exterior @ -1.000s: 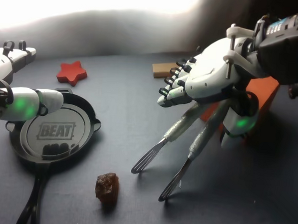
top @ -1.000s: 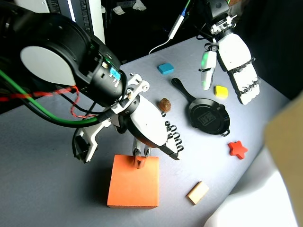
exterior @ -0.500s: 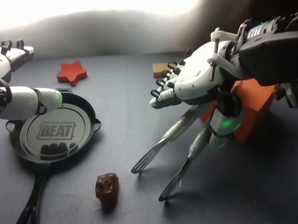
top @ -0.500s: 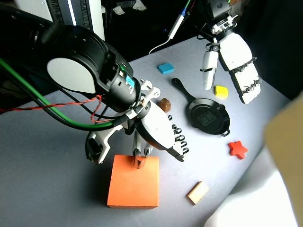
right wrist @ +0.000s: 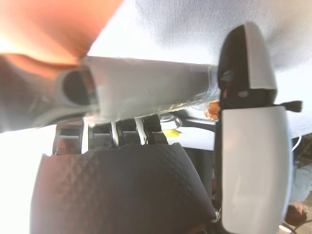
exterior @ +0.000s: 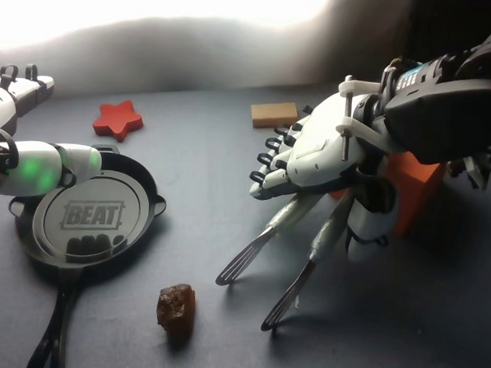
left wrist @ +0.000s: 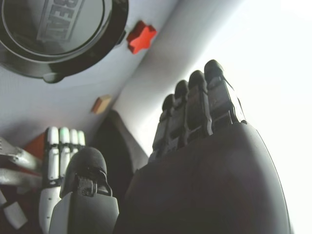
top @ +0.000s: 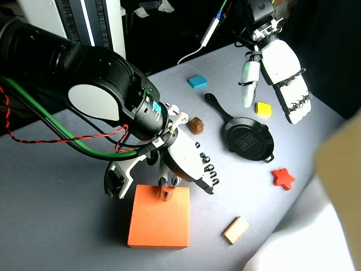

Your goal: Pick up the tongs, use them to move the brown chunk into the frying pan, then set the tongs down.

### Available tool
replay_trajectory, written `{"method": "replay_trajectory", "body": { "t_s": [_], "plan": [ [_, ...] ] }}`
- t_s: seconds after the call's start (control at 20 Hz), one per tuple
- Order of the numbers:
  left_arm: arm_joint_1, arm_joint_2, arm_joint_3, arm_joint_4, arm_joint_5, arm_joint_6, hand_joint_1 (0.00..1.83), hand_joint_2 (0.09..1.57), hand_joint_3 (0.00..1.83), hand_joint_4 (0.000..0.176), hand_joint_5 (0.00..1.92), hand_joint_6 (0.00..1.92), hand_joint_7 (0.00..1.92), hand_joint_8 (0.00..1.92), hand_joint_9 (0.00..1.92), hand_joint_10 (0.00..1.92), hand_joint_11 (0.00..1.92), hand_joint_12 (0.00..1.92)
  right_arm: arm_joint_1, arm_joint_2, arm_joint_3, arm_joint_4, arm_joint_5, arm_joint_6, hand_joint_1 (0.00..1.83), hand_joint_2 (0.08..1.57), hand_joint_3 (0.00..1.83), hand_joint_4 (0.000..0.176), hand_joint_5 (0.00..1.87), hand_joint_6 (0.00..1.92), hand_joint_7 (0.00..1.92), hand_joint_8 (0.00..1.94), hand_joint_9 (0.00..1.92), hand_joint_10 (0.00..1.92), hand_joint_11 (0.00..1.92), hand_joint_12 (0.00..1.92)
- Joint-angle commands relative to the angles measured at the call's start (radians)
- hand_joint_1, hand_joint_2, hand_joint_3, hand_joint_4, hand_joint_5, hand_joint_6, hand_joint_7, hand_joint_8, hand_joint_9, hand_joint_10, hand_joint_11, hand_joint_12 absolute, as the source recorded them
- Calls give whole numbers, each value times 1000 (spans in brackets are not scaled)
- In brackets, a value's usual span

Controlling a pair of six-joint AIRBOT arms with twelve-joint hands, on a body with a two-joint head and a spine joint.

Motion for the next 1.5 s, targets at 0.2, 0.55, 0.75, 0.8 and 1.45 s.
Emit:
{"method": "replay_trajectory", "body": {
  "t_s": [0.2,0.55,0.75,0.8,1.45],
  "plan": [
    [-7,9,3,49,-64,5,0,1200,1,0,8,3,48,3,38,4,0,105,-6,-12,14,-4,85,-11,892,925,9,0,0,0,0,0,0,0,0,0],
    [-5,9,5,49,-67,3,0,1201,1,0,23,6,55,3,48,4,0,112,-18,-12,19,-4,87,-23,906,926,8,0,0,0,0,0,0,0,0,0],
    [0,10,9,49,-72,1,0,1198,0,0,33,2,77,3,70,8,0,155,-26,-10,19,-4,88,-26,900,934,11,0,0,0,0,0,0,0,0,1],
    [1,10,10,49,-73,1,0,1198,0,0,33,2,77,3,70,8,0,155,-27,-9,19,-4,88,-29,900,934,11,0,0,0,0,0,0,0,0,1],
    [35,10,5,99,-136,-54,0,1203,3,0,18,0,66,0,50,2,0,112,-32,8,18,-3,84,-37,981,1029,18,0,535,80,593,33,545,95,0,1342]
  ]
}}
